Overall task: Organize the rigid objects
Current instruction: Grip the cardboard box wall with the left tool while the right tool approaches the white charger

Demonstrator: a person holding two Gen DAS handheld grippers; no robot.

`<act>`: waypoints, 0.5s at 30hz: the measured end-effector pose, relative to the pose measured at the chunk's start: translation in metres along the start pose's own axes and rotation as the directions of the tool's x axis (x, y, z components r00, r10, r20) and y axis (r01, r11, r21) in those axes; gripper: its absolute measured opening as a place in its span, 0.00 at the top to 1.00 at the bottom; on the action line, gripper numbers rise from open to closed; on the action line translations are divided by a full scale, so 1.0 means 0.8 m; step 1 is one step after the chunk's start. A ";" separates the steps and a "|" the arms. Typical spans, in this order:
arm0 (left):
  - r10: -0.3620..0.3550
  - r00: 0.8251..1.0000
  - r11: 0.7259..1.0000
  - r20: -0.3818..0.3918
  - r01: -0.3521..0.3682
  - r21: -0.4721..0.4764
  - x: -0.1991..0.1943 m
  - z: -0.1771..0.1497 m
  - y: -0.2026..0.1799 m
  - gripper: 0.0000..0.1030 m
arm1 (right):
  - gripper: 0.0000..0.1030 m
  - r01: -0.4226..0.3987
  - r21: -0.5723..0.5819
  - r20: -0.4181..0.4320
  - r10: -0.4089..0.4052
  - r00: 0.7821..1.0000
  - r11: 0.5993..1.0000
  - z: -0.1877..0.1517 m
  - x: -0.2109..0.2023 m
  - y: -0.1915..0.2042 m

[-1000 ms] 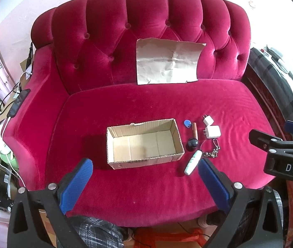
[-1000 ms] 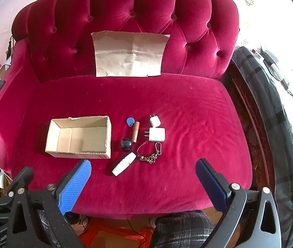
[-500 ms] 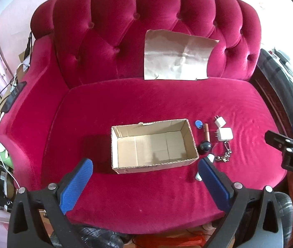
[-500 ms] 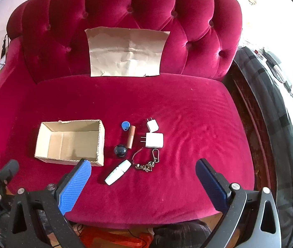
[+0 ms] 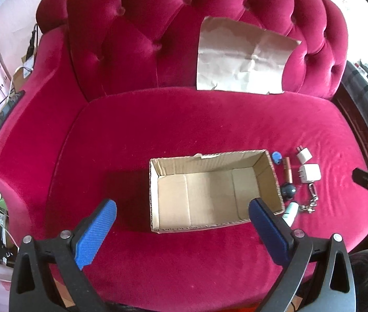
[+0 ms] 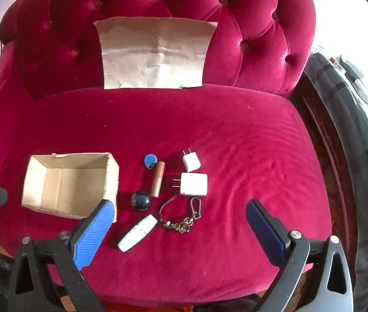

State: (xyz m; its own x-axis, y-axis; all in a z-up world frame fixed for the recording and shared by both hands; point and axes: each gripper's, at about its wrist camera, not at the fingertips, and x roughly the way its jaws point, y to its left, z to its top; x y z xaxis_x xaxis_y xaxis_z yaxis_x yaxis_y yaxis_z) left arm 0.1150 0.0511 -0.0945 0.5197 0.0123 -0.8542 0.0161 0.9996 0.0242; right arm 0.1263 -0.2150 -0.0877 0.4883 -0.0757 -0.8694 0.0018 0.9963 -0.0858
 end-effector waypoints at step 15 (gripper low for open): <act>0.032 0.997 0.999 -0.073 -0.032 0.001 0.105 0.003 0.021 0.00 | 0.00 0.014 0.013 -0.038 -0.014 0.999 1.000 0.022 0.088 -0.024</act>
State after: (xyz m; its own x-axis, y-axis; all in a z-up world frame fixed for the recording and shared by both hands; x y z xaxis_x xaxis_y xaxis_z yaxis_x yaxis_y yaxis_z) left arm 0.1608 0.0685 -0.1644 0.4560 0.0462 -0.8888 -0.0002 0.9987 0.0518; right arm 0.1763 -0.2389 -0.1388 0.4551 -0.0907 -0.8858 0.0203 0.9956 -0.0915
